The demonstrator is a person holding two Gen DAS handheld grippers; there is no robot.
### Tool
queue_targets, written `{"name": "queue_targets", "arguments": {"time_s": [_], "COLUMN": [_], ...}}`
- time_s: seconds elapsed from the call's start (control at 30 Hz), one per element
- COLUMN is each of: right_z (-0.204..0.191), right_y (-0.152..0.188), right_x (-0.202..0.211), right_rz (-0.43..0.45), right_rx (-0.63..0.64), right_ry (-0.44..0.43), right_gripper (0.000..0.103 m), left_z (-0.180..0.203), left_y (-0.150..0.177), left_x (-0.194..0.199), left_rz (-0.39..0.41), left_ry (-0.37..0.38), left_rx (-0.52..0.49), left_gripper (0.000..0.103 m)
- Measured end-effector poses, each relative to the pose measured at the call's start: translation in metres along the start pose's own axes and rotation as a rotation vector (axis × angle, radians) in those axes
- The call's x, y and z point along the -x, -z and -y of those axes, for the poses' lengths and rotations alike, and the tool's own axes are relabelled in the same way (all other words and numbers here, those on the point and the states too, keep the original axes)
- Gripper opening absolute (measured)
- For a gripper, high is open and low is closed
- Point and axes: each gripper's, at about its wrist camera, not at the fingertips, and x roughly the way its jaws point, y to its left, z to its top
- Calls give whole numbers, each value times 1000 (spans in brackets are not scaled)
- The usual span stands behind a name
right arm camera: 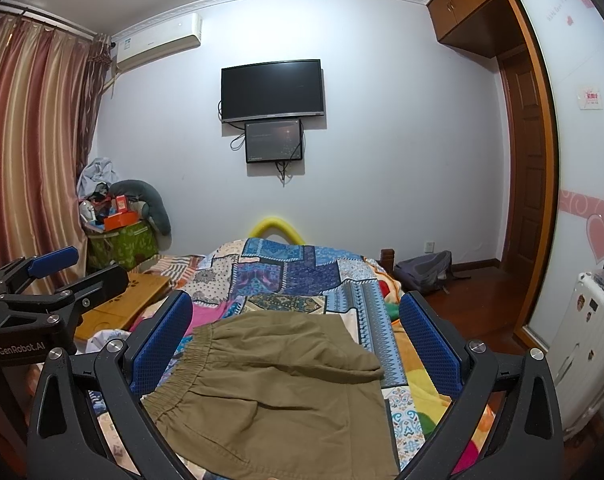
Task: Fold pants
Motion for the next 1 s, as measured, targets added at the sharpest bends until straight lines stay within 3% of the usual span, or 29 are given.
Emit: {"name": "queue_targets", "arguments": {"time_s": [0.3,0.57,0.87,1.0], "right_z": [-1,9,42,58], "right_y": [1,12,43,62], "right_x": [-2,-28,-93,-121], "right_rz": [-9,-61,-215,-299], "right_rx": [-2,19,48,65], "right_ry": [-4,8,65,102], "right_gripper": [103,103,103,103], "left_z": [-1,-18,-63,-90], "left_y": [0,6,35,60], "left_x": [-4,-45,-140,-191], "left_rz": [-6,-88,-301,-436], "left_ry": [-6,-40,-84,-108], "left_rx": [3,20,31,36], "left_gripper": [103,103,103,103]}}
